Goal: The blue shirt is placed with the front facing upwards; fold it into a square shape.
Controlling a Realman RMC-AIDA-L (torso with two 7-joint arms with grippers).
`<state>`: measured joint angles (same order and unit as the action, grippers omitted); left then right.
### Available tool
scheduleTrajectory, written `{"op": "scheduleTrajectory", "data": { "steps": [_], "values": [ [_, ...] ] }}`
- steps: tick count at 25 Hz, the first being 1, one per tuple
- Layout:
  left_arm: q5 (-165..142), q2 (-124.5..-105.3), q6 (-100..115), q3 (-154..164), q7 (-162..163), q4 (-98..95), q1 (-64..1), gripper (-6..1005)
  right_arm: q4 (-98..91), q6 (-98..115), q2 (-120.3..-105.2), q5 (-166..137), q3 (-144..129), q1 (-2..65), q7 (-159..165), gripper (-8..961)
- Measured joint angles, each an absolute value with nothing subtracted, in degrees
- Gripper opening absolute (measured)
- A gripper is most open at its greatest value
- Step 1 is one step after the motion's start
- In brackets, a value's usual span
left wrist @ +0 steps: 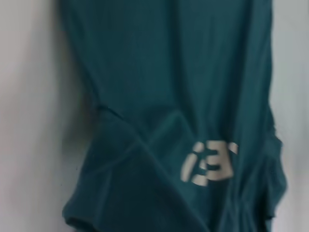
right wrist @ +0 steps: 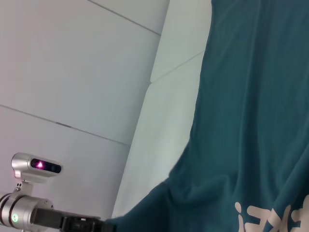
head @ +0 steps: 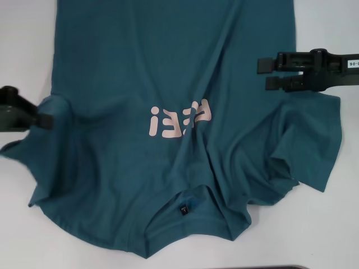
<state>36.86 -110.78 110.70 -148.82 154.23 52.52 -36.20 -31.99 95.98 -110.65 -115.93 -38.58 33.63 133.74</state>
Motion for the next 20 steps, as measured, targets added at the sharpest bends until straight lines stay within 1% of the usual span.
{"op": "scheduleTrajectory", "data": {
  "steps": [4,9,20],
  "values": [
    [36.88,-112.85,110.43,-148.55,154.33,52.25,-37.99,26,-31.99,95.92,-110.65,-115.93,-38.58,33.59,133.76,945],
    [36.26,-114.94,106.67,-148.08,154.65,51.03,-40.08,26,-31.99,95.9,-110.65,-115.81,-38.58,33.47,133.8,945],
    [36.48,-116.76,97.95,-145.16,155.71,46.28,-41.65,27,-31.97,95.73,-110.65,-115.84,-38.58,33.4,133.95,945]
  ]
}}
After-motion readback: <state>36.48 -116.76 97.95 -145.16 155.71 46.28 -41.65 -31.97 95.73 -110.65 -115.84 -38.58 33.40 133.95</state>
